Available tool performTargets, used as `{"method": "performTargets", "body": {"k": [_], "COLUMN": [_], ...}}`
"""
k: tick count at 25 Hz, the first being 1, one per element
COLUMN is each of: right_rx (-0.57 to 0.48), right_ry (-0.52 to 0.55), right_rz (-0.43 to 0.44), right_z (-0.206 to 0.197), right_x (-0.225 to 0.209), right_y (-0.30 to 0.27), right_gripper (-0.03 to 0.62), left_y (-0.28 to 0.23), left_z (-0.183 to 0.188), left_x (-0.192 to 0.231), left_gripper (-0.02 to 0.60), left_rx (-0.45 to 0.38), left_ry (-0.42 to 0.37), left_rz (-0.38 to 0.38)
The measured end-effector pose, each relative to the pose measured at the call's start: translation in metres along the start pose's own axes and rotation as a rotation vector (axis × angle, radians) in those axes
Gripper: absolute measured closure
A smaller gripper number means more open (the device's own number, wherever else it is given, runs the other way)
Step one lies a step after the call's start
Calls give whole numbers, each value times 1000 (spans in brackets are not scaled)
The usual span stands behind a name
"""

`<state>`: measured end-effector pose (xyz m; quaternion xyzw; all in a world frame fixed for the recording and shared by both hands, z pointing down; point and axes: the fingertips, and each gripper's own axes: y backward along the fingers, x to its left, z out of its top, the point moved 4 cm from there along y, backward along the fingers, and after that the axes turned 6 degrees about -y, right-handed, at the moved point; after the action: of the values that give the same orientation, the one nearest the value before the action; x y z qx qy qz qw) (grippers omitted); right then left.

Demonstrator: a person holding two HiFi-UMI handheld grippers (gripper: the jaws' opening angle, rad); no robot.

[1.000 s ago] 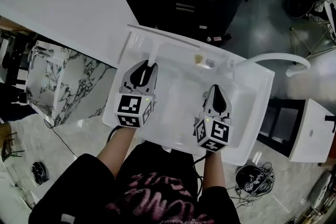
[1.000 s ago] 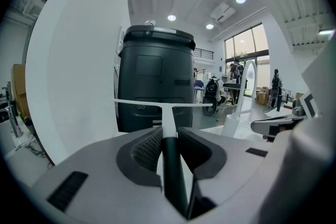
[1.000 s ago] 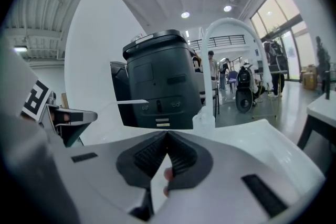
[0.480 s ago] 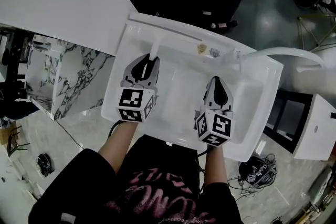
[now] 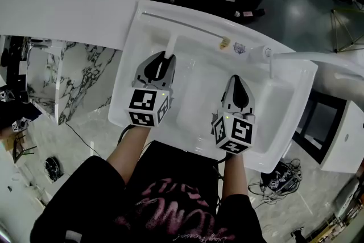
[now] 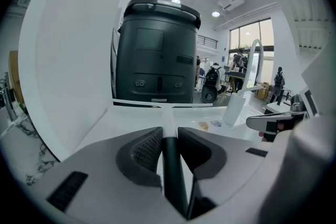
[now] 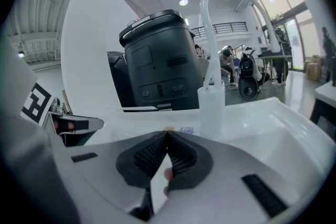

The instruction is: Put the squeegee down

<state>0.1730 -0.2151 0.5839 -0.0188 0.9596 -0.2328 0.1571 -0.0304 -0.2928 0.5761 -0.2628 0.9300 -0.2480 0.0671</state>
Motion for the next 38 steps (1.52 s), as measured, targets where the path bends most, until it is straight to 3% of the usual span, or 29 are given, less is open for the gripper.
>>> {"method": "performTargets", "body": {"k": [19,38], "right_rx": [65,101], "right_ry": [-5,-5], "right_rz": [-19,-15], "right_z": [-29,-44], "right_x": [-10,-11], "right_y": [-20,-25], "right_gripper": [574,572], "left_y": [-35,-47], "left_z": [-35,-52], "left_x": [0,-1], "left_gripper": [485,483], "left_rx": [97,147], "left_ry": [50,20], "left_rz": [-35,-31]}}
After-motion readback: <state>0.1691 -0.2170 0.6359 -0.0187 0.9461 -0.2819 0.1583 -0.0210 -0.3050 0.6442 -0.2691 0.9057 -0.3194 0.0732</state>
